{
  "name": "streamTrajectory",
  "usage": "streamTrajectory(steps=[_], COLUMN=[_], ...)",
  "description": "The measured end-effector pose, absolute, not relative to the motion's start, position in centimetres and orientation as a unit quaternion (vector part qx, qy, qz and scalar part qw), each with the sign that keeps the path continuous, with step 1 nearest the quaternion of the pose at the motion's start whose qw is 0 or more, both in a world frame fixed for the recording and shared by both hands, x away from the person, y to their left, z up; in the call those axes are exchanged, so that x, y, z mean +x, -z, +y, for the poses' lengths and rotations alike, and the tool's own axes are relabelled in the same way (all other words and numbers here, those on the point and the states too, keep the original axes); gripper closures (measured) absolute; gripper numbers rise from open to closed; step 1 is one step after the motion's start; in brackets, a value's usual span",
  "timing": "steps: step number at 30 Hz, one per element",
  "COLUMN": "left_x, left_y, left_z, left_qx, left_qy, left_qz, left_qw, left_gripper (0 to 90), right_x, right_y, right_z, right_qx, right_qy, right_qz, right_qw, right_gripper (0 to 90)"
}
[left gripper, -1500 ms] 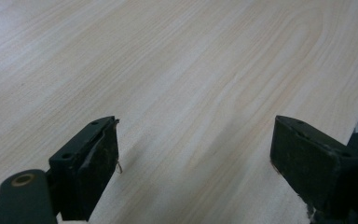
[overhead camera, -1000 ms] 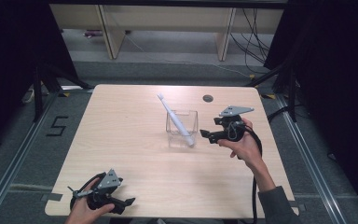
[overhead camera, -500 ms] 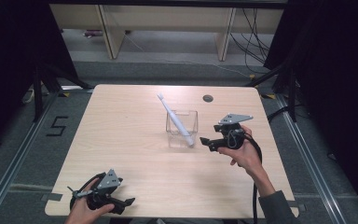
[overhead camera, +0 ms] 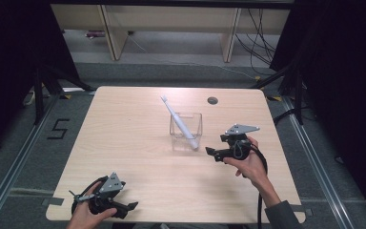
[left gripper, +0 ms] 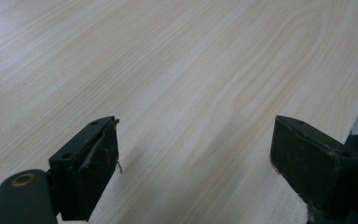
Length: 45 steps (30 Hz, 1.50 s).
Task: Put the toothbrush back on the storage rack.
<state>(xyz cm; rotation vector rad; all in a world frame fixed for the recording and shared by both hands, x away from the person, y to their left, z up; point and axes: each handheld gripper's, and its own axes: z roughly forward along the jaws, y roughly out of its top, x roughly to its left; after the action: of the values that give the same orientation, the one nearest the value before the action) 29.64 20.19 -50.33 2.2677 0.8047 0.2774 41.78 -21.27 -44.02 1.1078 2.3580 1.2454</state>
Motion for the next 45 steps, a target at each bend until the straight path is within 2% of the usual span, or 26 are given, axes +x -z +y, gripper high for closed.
streamTrajectory(steps=[1, 2, 7, 22, 30, 45], left_x=[29.6, 29.5, 29.5, 29.5, 29.5, 29.5], left_y=[50.3, 50.3, 50.3, 50.3, 50.3, 50.3], left_z=[20.2, 20.3, 20.3, 20.4, 20.3, 20.3], left_qx=[0.879, 0.877, 0.875, 0.875, 0.875, 0.875], left_qy=[-0.109, -0.107, -0.108, -0.109, -0.109, -0.112], left_qz=[0.307, 0.31, 0.313, 0.313, 0.313, 0.312], left_qw=[0.349, 0.352, 0.354, 0.353, 0.354, 0.354], left_gripper=[14.9, 14.9, 14.9, 14.9, 15.0, 15.0], right_x=[41.9, 41.7, 41.3, 39.8, 39.1, 37.8], right_y=[44.3, 44.5, 45.3, 46.5, 47.2, 47.9], right_z=[-21.4, -21.3, -21.2, -21.7, -21.8, -22.0], right_qx=[0.374, 0.385, 0.383, 0.376, 0.385, 0.361], right_qy=[-0.428, -0.426, -0.422, -0.402, -0.395, -0.4], right_qz=[0.811, 0.809, 0.813, 0.825, 0.827, 0.832], right_qw=[0.139, 0.124, 0.118, 0.127, 0.113, 0.13], right_gripper=[18.4, 18.1, 17.9, 18.5, 18.6, 16.2])
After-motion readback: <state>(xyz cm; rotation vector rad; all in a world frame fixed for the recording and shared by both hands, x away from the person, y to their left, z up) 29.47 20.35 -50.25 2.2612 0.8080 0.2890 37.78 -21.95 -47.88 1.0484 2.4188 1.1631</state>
